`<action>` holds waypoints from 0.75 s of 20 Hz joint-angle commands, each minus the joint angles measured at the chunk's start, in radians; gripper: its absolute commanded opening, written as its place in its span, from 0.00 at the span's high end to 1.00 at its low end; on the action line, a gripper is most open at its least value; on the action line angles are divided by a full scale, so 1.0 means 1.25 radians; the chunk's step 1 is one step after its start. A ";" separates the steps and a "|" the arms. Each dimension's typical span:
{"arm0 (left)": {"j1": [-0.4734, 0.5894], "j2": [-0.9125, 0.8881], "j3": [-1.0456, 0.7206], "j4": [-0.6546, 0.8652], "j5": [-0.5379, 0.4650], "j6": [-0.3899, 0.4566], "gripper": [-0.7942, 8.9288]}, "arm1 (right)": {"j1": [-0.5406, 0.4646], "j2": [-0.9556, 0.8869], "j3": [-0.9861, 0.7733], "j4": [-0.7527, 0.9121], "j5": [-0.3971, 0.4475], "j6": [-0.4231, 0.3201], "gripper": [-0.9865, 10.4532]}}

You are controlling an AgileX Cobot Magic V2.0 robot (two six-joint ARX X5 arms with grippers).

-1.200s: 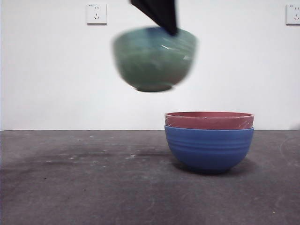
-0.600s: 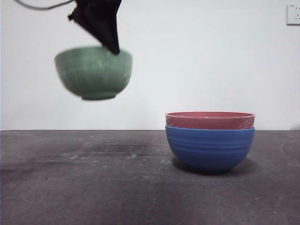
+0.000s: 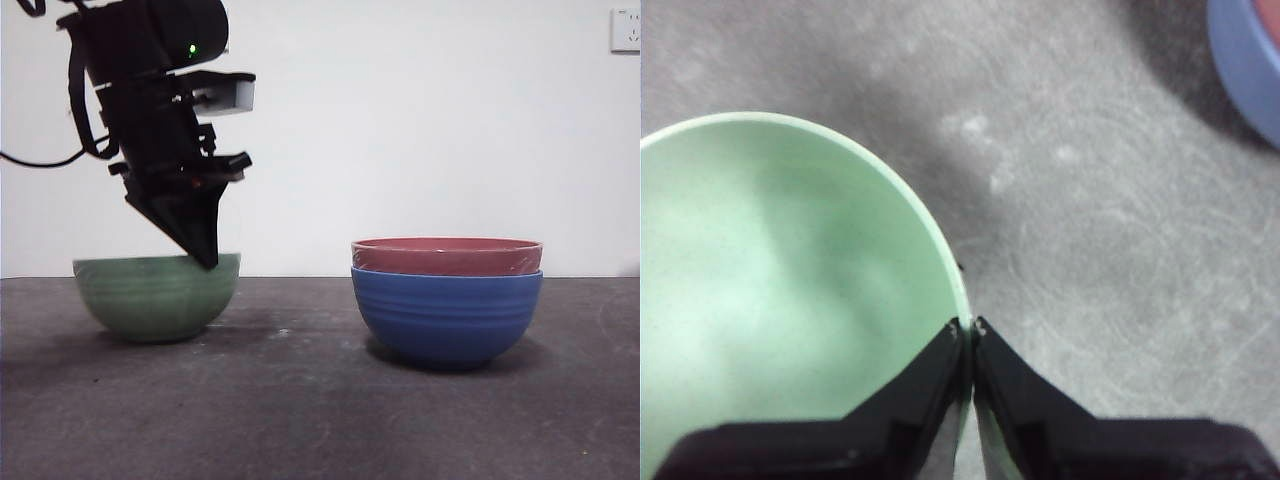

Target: Pick up the green bowl on the top,put the green bowl on the left,pick up the red bowl in the middle,put the red bowl on the right

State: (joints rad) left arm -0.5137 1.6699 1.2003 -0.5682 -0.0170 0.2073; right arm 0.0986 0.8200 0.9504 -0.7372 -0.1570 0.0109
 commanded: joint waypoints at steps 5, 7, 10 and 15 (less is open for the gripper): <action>-0.002 0.002 -0.028 0.008 -0.003 -0.011 0.59 | 0.000 0.026 0.004 0.032 -0.002 0.007 0.72; -0.002 0.000 -0.027 0.008 -0.007 -0.027 0.56 | 0.001 0.031 0.004 0.053 -0.038 0.004 0.72; -0.002 -0.058 -0.027 -0.013 0.017 -0.042 0.56 | 0.006 0.057 0.018 0.067 -0.139 -0.009 0.72; 0.014 -0.287 -0.027 -0.031 0.106 -0.098 0.56 | 0.107 0.186 0.132 -0.005 -0.168 -0.067 0.72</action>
State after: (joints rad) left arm -0.5026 1.3228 1.1706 -0.6018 0.1101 0.1089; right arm 0.2249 1.0431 1.1080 -0.7444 -0.3637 -0.0433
